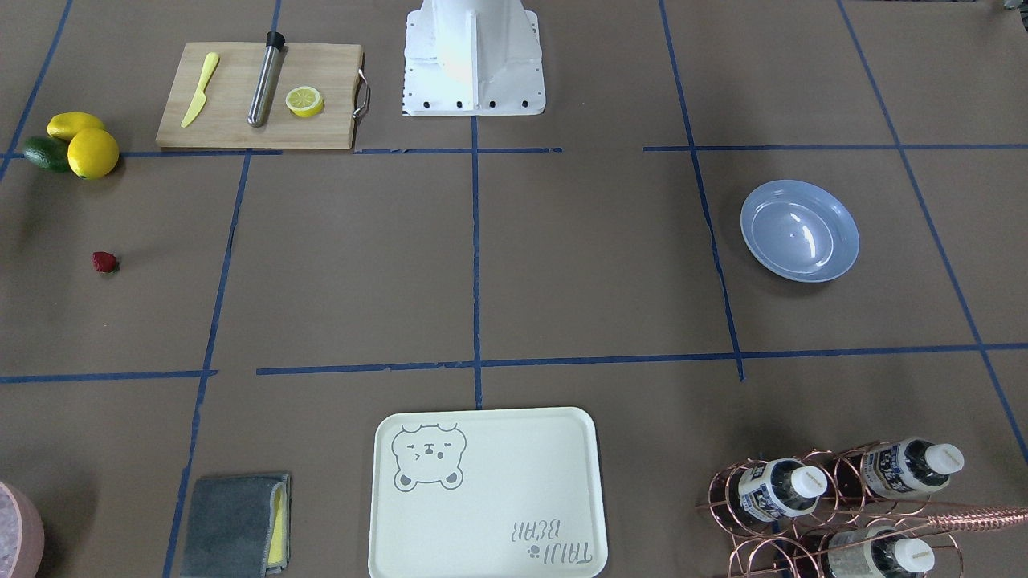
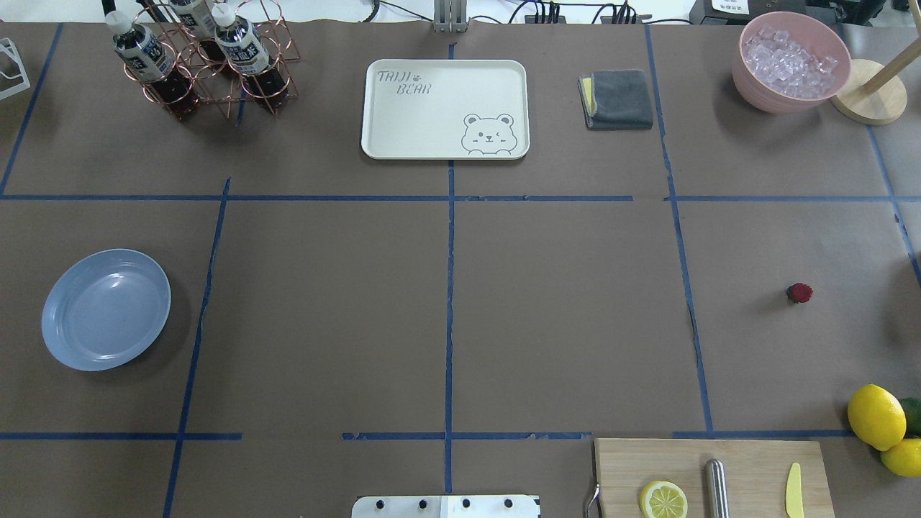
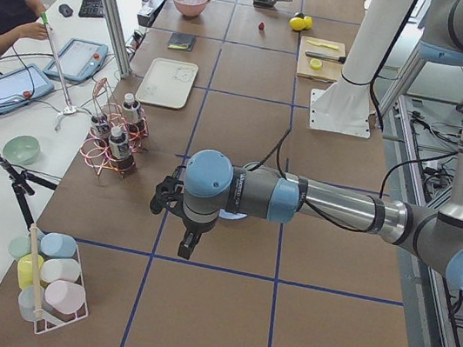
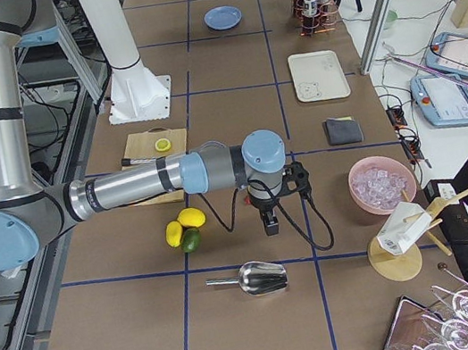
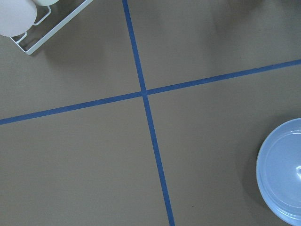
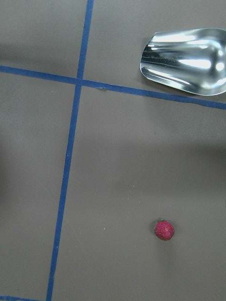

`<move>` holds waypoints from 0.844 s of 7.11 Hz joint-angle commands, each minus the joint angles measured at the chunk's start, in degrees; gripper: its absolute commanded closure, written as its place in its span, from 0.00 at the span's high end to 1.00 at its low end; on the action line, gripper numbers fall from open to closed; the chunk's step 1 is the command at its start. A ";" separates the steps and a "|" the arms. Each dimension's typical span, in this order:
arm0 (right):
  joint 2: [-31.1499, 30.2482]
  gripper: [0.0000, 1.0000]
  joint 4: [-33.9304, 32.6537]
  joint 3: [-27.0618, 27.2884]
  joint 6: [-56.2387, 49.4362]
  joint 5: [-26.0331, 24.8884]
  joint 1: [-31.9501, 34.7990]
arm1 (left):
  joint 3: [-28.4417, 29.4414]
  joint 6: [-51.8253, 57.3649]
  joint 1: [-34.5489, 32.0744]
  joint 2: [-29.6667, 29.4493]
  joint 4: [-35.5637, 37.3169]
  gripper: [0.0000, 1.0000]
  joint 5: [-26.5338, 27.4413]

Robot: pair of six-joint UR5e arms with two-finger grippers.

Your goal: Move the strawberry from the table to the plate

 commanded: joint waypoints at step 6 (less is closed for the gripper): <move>-0.05 1.00 0.25 -0.17 0.73 0.21 -0.04 | -2.22 3.45 1.63 2.14 -1.87 1.00 -0.72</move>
